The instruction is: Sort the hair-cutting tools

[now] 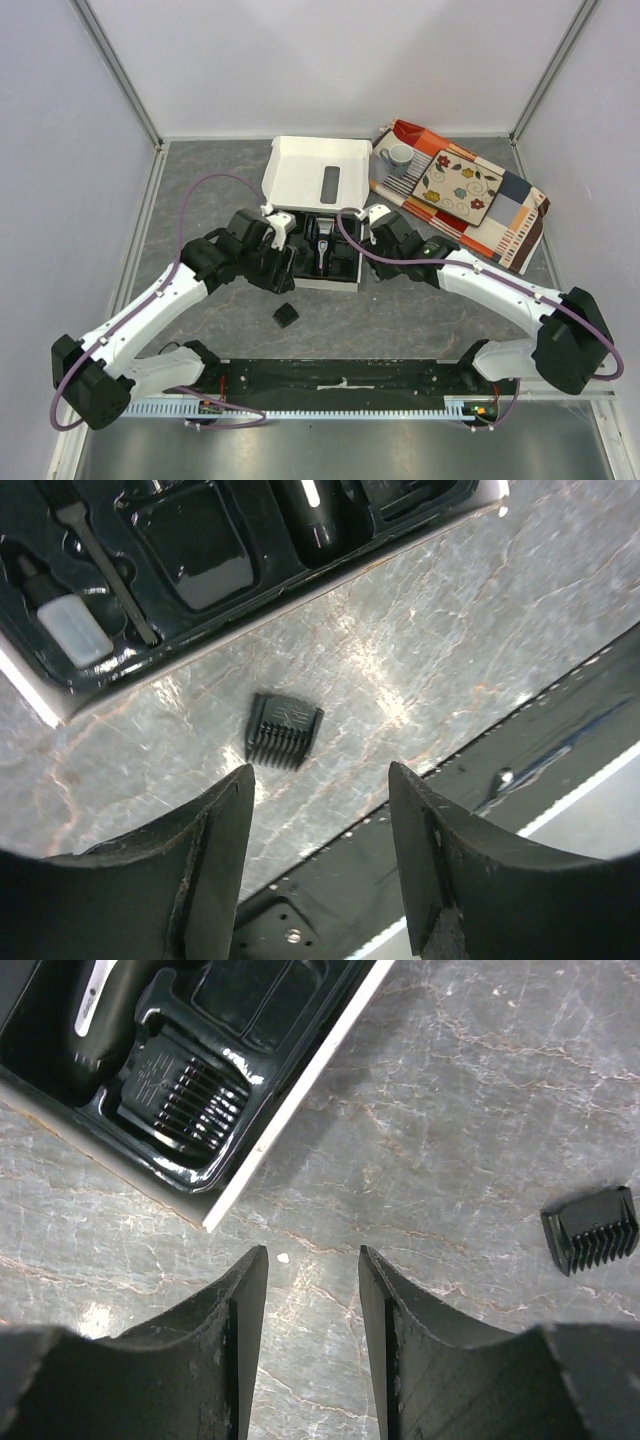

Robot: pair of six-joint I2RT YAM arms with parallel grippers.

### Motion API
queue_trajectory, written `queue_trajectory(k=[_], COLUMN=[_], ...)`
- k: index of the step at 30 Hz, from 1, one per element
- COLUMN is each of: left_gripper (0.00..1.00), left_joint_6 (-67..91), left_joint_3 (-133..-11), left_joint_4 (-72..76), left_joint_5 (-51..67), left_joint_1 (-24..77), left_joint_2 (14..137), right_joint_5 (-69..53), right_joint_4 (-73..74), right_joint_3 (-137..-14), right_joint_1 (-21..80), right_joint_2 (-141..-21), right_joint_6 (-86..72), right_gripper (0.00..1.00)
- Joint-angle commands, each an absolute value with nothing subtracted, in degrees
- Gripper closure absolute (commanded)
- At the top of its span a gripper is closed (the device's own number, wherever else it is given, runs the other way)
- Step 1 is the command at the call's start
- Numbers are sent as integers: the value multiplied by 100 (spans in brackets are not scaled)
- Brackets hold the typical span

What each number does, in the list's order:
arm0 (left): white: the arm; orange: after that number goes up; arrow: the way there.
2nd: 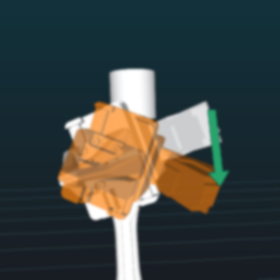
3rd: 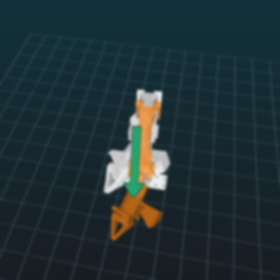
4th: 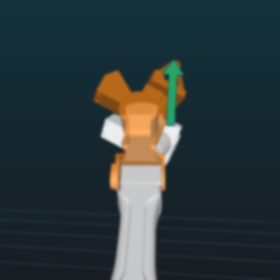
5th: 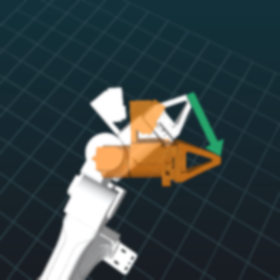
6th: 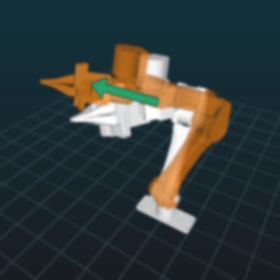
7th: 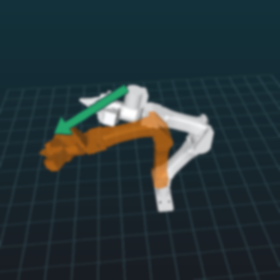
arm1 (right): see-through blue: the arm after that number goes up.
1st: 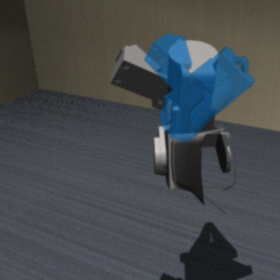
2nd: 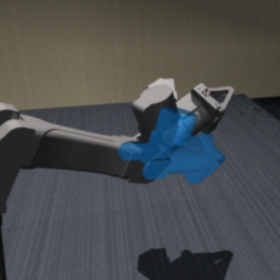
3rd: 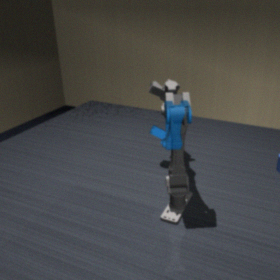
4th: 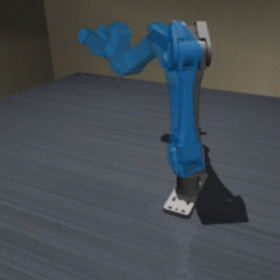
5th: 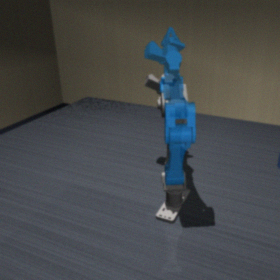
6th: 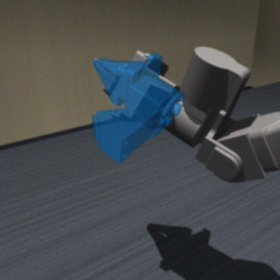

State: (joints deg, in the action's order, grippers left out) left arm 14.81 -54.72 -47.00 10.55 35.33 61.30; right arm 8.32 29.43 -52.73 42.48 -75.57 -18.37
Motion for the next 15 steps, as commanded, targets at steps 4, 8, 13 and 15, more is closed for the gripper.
queue_trajectory(k=[4, 8, 13, 15], left_gripper=[36, 31, 21, 20], left_joint_6=[10, -237, -316, -247], left_joint_3=[-5283, -5098, -5063, -5124], left_joint_4=[-3974, -3920, -4043, -4122], left_joint_5=[212, 79, 9, -122], left_joint_1=[4288, 4324, 4377, 4377], left_joint_2=[6416, 6425, 6688, 6863], right_joint_5=[738, 730, 633, 633], right_joint_4=[2804, 2725, 2619, 2610], right_joint_3=[-5036, -4905, -4843, -4834], right_joint_1=[4473, 4517, 4579, 4597], right_joint_2=[-7357, -7313, -7374, -7400], right_joint_6=[-1898, -1890, -1890, -1890], right_gripper=[50, 49, 48, 47])
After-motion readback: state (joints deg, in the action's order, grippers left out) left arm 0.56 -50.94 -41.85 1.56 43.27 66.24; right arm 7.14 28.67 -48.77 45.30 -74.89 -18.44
